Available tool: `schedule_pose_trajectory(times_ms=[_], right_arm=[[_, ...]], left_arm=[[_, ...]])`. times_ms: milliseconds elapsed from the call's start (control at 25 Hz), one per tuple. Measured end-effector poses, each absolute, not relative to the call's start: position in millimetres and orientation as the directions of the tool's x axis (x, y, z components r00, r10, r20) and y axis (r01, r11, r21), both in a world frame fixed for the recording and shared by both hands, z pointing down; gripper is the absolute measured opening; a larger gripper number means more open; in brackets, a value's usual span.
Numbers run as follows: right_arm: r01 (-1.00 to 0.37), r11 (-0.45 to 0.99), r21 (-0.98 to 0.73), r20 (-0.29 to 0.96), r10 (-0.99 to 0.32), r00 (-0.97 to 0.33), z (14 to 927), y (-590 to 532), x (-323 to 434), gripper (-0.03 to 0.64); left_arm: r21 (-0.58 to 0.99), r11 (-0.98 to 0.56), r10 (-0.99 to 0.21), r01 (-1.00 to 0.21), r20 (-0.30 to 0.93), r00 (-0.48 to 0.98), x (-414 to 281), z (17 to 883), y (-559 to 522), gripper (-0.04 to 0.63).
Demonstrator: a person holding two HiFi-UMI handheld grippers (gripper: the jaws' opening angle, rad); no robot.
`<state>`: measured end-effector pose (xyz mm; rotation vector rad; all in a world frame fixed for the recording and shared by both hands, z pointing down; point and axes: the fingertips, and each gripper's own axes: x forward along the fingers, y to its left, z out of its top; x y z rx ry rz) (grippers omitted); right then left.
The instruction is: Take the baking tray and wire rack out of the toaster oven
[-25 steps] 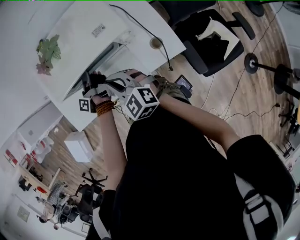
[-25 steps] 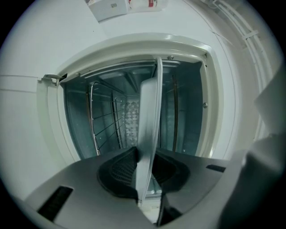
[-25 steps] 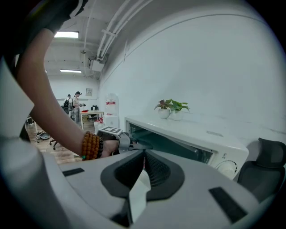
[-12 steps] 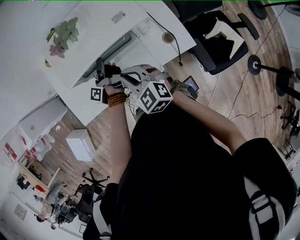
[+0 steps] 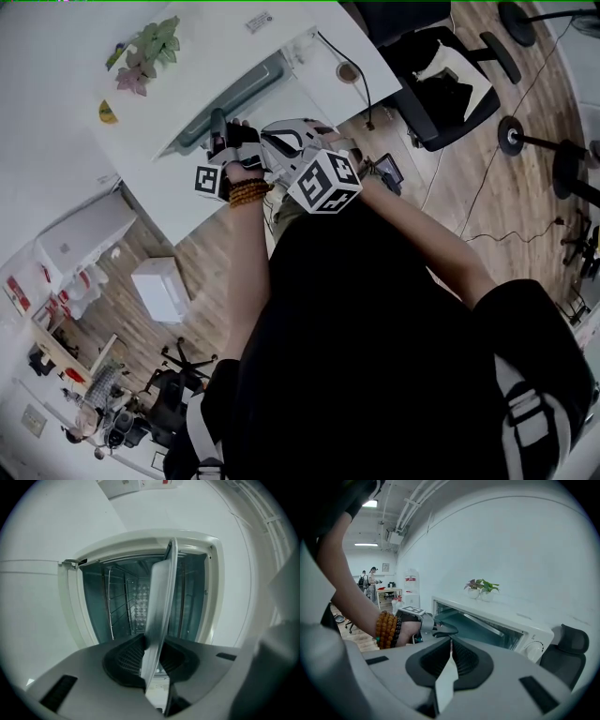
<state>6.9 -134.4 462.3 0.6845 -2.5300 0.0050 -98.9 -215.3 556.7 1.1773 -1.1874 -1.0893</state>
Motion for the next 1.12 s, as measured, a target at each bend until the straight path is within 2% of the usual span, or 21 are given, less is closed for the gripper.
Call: schedule_pose_trajectory(times_ms=[320,560,880,920,1040,1120], right_arm=[[-0.494,0.862,0.114,0.491,-0.481,-0.726,477,-150,18,0.032],[-0.665,0.720,-0.199,0.495,-0.511,-0.702,510,-190,48,0.034],[-0.769,0.574,-0.282,0.525,-0.579,-0.624,529,-233,83,0.038],[-0.773,0.564,-0.292,0.524,-0.581,-0.622,530,-237,85,0.048],[-0.764,0.551,-0.336,0.537,-0.555,-0.635,537,-242,91,0.196],[-0.747,0.552,-0.371,0.545,-0.522,-0.656,544,-242,91,0.196]], left_arm=[[0.996,0.088,-0.994,0.003,0.087,0.067,-95,558,-204,0.081],[0.996,0.087,-0.995,-0.002,0.087,0.047,-93,561,-197,0.080],[0.995,0.100,-0.995,-0.002,0.100,0.010,-90,563,-182,0.075],[0.995,0.101,-0.995,-0.001,0.101,0.005,-90,564,-181,0.074],[0.995,0.102,-0.995,0.009,0.102,-0.007,-86,565,-177,0.072],[0.995,0.103,-0.995,0.015,0.103,-0.010,-84,565,-173,0.072]])
